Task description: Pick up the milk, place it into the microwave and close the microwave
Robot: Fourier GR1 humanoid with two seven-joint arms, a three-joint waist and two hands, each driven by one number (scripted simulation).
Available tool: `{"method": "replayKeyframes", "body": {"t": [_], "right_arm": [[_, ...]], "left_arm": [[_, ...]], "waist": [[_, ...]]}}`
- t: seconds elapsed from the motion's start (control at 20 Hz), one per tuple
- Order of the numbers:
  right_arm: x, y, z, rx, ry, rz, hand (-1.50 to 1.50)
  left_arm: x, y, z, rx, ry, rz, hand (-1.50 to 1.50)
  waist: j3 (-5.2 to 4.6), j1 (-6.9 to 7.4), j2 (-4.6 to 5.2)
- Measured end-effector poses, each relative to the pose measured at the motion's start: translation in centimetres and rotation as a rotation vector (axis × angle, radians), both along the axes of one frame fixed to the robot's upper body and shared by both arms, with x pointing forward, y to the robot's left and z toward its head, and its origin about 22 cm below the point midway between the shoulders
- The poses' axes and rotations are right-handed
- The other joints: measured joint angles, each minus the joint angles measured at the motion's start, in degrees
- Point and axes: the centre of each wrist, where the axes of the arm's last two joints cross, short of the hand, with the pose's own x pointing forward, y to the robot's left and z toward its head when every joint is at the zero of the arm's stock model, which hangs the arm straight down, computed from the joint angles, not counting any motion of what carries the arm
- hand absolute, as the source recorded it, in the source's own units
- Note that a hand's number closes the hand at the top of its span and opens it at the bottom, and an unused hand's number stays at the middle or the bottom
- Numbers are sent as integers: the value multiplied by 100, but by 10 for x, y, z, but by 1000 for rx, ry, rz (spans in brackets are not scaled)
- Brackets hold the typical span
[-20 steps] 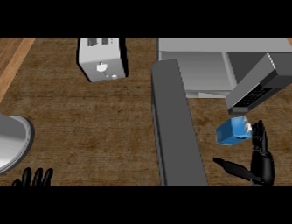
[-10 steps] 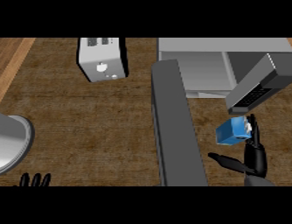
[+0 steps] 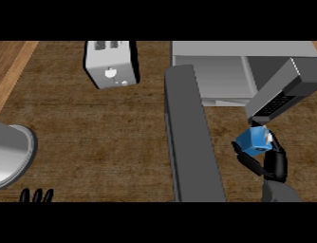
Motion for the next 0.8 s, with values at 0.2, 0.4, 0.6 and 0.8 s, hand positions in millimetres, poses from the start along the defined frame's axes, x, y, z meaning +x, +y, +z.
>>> {"method": "replayKeyframes", "body": {"t": [0.2,0.4,0.6,0.8], "right_arm": [[17,-3,8,-47,-5,-29,150],[27,2,9,-54,-8,-73,150],[40,1,13,-53,16,-36,150],[47,4,15,-28,32,31,150]], "left_arm": [[3,-7,-1,-5,-8,-7,-150],[6,-1,1,-6,-3,-5,-150],[2,-2,-2,-10,-7,-18,-150],[2,5,3,-14,-11,-33,-150]], "waist": [[2,24,8],[5,36,16],[8,102,36],[16,153,59]]}}
